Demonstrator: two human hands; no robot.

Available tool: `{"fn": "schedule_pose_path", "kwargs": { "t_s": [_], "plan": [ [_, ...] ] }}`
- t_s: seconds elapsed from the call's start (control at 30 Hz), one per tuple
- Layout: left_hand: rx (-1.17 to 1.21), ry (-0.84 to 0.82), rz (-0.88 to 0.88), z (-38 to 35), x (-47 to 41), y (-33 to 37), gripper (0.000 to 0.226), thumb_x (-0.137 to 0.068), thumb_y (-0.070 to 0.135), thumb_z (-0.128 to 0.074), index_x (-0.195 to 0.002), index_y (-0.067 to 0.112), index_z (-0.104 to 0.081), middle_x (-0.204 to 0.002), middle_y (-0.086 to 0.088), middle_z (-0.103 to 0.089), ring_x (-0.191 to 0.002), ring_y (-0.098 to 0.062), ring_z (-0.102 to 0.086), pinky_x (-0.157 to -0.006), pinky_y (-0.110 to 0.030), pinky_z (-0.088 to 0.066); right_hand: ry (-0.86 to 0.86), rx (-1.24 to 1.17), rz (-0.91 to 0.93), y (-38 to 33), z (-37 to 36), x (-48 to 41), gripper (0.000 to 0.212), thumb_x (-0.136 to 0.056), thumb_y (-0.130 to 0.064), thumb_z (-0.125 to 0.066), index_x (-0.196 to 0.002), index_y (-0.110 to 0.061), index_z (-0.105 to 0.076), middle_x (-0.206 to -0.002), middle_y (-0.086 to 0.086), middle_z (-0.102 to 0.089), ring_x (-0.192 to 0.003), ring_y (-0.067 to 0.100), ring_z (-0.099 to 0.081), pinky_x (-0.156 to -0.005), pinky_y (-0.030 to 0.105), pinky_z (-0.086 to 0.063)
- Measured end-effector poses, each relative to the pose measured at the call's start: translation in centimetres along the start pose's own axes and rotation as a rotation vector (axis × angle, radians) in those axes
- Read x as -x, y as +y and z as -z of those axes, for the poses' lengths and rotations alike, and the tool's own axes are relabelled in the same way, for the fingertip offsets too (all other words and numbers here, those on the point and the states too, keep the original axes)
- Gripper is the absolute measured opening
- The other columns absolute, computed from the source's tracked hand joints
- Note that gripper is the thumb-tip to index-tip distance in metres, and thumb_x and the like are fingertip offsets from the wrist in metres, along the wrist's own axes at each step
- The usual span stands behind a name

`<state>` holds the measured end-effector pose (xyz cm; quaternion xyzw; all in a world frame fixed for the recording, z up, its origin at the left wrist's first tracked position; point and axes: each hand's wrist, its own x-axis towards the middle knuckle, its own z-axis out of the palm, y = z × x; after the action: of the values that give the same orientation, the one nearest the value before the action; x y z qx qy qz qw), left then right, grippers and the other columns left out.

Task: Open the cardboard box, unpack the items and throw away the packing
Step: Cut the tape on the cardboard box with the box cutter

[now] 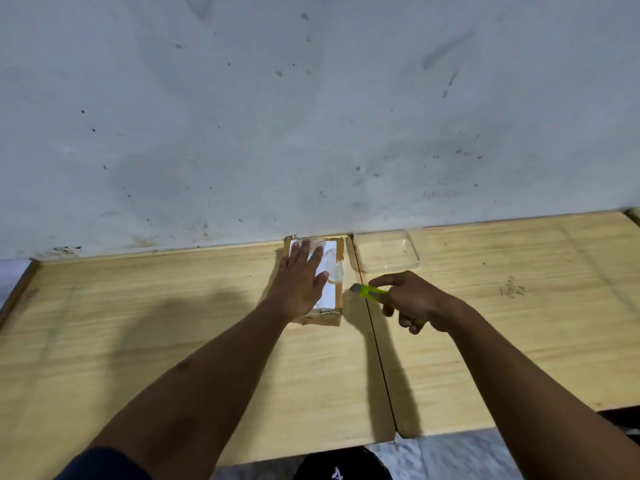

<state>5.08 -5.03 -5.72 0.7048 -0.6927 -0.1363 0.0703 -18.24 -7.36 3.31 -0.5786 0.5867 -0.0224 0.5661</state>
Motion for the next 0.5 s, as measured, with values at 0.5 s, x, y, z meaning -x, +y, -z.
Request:
{"fn": "schedule_pose_path", "kwargs": {
  "t_s": [0.5],
  "plan": [
    [-0.004,0.211,0.309,-2.7,2.5,0.3,0.069,-0.096,0.054,-0.015,-0.153,0.018,-0.029,-0.161,-0.013,-0.024,-0.150,-0.034,-0.018,-0.117,-0.054,-0.019,0.072,0.015,0.022,1.7,-1.4,-3.1,0.055,-0.093,-0.010,-0.043,-0.145,-0.027,-0.045,-0.079,0.008,-0.060,-0.054,0.020,-0.043,-0.046,0.025,-0.037]
  ]
}}
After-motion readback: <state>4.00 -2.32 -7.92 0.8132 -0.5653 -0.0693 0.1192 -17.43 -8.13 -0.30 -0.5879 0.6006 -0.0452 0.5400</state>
